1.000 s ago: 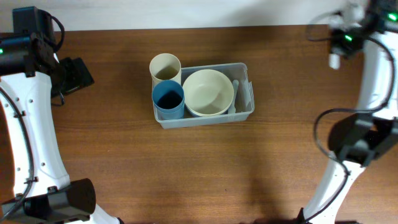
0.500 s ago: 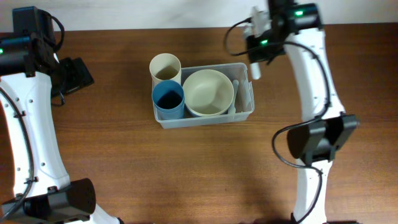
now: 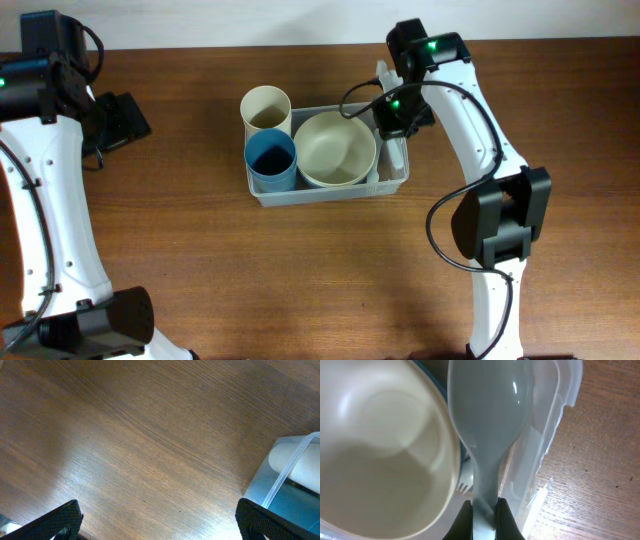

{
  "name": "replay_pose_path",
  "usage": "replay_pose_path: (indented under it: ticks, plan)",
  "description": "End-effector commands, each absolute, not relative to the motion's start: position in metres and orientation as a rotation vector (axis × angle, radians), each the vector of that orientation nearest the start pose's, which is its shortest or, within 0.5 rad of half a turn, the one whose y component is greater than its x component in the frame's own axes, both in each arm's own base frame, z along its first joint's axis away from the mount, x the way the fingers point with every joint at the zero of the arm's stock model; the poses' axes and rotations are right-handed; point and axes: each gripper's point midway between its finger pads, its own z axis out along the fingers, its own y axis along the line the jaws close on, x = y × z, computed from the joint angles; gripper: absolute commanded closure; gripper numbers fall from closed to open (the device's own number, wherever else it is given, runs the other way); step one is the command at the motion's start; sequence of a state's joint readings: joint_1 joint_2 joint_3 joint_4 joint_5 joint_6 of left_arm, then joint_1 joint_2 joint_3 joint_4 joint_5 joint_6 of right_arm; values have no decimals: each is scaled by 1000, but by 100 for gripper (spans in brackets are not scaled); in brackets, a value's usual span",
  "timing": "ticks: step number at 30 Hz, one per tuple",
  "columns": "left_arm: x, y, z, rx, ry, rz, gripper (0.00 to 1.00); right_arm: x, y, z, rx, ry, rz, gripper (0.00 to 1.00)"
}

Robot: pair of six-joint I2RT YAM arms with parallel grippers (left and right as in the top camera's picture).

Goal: Pack container
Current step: 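Carry the spoon with the right gripper into the container beside the fork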

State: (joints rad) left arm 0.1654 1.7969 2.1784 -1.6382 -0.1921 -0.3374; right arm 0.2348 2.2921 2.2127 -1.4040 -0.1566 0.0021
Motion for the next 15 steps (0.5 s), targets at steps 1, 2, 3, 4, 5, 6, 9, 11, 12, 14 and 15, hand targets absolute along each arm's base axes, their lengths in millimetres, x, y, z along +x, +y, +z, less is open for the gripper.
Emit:
replay_pose_path:
  ticks: [1,2,3,4,5,6,9,11,12,14,15]
  plan:
    - [345,94,300,-753,2658,236,0,443,132,102,-319,3060,239,96]
    - [345,94,300,-753,2658,236,0,443,132,100,-310,3062,240,96]
    - [345,94,300,-753,2658,236,0,443,132,98,-310,3063,239,90]
    - [345,94,300,-753,2658,236,0,444,132,97,-309,3061,239,80]
    - [345,94,300,-753,2658,236,0,444,132,97,-309,3058,240,70]
    - [345,94,300,-753,2658,236,0,445,132,97,-309,3054,240,64]
    - [345,94,300,-753,2658,236,0,450,133,98,-307,3034,242,40]
    - [345,94,300,-753,2658,236,0,453,131,99,-301,3022,244,24]
    - [345,94,300,-753,2658,236,0,455,131,101,-298,3018,244,15]
    - [345,94,300,-753,2658,236,0,457,128,109,-288,3008,244,0]
    - [345,94,300,-753,2658,236,0,458,125,115,-279,3001,245,1]
